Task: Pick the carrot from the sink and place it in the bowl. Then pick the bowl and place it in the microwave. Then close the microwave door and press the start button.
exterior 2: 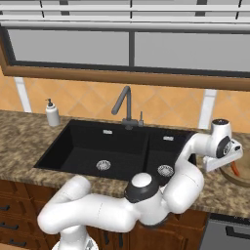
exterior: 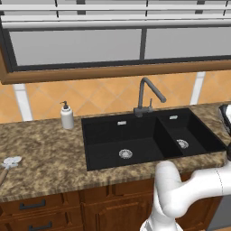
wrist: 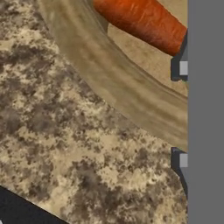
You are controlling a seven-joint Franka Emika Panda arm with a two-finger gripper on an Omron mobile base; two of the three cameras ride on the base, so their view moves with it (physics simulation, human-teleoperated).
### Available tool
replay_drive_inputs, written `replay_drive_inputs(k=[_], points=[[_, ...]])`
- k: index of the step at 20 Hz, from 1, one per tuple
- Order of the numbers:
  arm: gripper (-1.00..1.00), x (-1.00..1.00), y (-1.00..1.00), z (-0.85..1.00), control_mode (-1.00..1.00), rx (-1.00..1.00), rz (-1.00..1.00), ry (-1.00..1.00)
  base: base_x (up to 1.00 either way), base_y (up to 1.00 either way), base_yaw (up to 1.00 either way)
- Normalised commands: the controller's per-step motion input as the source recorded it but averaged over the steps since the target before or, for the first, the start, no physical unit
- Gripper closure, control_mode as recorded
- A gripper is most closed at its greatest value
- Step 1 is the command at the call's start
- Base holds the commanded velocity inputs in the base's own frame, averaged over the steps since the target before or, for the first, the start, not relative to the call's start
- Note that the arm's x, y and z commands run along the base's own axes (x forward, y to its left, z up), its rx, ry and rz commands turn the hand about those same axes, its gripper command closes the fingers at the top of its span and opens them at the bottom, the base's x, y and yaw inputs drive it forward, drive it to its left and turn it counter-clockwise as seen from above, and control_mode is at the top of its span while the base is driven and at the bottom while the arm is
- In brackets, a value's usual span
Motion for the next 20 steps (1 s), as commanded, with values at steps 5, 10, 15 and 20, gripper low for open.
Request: replay_drive_inputs(k=[5, 10, 15, 20], points=[[1.0, -0.02, 0.14, -0.16, -1.0, -0.01, 0.03, 0.07, 0.0, 0.0, 0.0], [1.0, -0.26, 0.79, -0.03, -1.0, -0.14, 0.38, -0.03, 0.0, 0.0, 0.0], [1.0, -0.43, 0.54, 0.34, -1.0, -0.06, 0.49, -0.1, 0.0, 0.0, 0.0], [1.0, -0.32, 0.73, 0.6, -1.0, 0.0, 0.47, 0.0, 0.0, 0.0, 0.0]])
